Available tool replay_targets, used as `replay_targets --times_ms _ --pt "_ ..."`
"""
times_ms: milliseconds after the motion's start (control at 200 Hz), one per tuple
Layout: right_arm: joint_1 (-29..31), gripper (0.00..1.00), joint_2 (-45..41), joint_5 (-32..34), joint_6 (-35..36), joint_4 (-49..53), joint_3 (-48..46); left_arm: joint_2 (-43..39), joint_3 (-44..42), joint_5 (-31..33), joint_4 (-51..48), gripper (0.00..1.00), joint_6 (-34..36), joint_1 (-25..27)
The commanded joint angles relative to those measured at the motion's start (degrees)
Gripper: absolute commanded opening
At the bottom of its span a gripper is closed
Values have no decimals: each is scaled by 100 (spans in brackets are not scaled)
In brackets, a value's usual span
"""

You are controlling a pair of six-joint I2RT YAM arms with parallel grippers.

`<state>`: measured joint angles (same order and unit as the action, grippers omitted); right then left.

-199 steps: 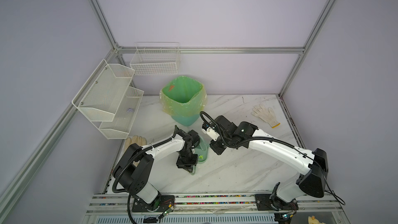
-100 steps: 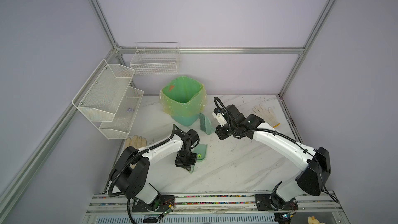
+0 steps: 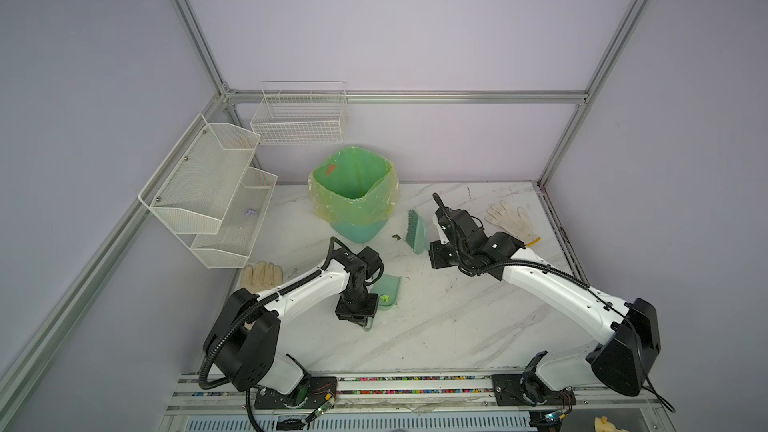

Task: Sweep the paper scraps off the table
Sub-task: 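Lift the loaded dustpan toward the bin with the left while the right draws back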

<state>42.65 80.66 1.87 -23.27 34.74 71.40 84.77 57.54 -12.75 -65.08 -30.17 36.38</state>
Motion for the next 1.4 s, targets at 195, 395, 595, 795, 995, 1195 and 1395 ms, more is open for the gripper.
replay_targets --times_ms 195,395,595,795,995,1195,1395 --pt "-346 0 -165 262 -350 -220 210 -316 568 103 49 0 76 17" --pt "-588 0 -166 312 -240 -332 149 -549 751 255 -39 0 -1 44" --pt "-840 0 -113 259 -149 -372 315 -642 1084 313 -75 0 -102 143" --pt "-990 0 10 249 -128 -399 478 -590 1537 291 -162 0 -159 298" --pt "-1151 0 -29 267 -155 -345 475 -338 2208 350 -483 0 -177 387" --pt "-1267 0 95 206 -116 -492 438 -106 2724 293 -512 0 -215 450" --pt "-1321 0 331 233 -130 -637 635 28 3248 356 -399 0 -243 448"
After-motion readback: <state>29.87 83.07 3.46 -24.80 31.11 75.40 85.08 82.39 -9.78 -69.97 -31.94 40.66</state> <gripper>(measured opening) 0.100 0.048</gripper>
